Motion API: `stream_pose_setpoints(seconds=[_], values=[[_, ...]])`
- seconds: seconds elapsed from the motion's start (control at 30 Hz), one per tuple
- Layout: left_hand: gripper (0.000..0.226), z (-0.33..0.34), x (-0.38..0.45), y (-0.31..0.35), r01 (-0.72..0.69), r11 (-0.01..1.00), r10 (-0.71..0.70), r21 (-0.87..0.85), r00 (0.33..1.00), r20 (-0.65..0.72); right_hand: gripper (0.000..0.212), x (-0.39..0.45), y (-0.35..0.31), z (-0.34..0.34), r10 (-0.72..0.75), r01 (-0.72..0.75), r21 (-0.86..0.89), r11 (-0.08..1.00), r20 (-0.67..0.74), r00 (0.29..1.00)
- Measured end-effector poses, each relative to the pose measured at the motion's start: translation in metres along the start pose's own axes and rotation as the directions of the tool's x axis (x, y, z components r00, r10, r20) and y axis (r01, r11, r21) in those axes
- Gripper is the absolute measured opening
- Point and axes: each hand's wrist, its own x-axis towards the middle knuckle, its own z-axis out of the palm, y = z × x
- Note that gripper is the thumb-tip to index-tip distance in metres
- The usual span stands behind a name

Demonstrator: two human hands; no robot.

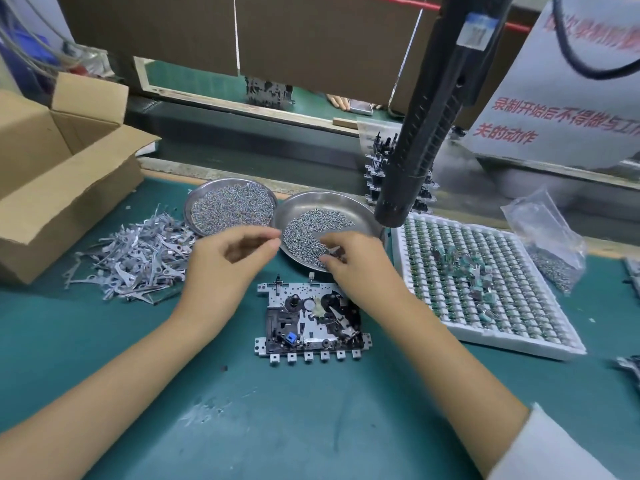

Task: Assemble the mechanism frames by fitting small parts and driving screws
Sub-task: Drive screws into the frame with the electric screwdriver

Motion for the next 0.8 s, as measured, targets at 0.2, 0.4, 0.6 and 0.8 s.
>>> stream_pose_setpoints(seconds=[0.2,0.4,0.6,0.8], values=[[0.014,0.007,-0.009,-0.001,0.060,0.994,-0.052,-0.096,0.995,0.087,0.011,0.020,-0.001,0.008,0.094,-0.092,-0.043,0.995,0.046,0.994],[0.012,0.012,-0.013,-0.005,0.075,0.992,-0.064,-0.099,0.992,0.108,0.010,0.015,0.002,0.007,0.095,-0.089,0.123,0.988,-0.041,0.995],[0.013,0.015,-0.015,-0.007,0.074,0.991,-0.061,-0.115,0.992,0.113,0.009,0.010,0.008,0.004,0.123,-0.063,0.338,0.939,-0.157,0.980],[0.022,0.016,-0.018,-0.008,0.050,0.992,-0.037,-0.116,0.992,0.117,0.024,0.000,0.009,-0.004,0.167,-0.017,0.514,0.857,-0.247,0.954]])
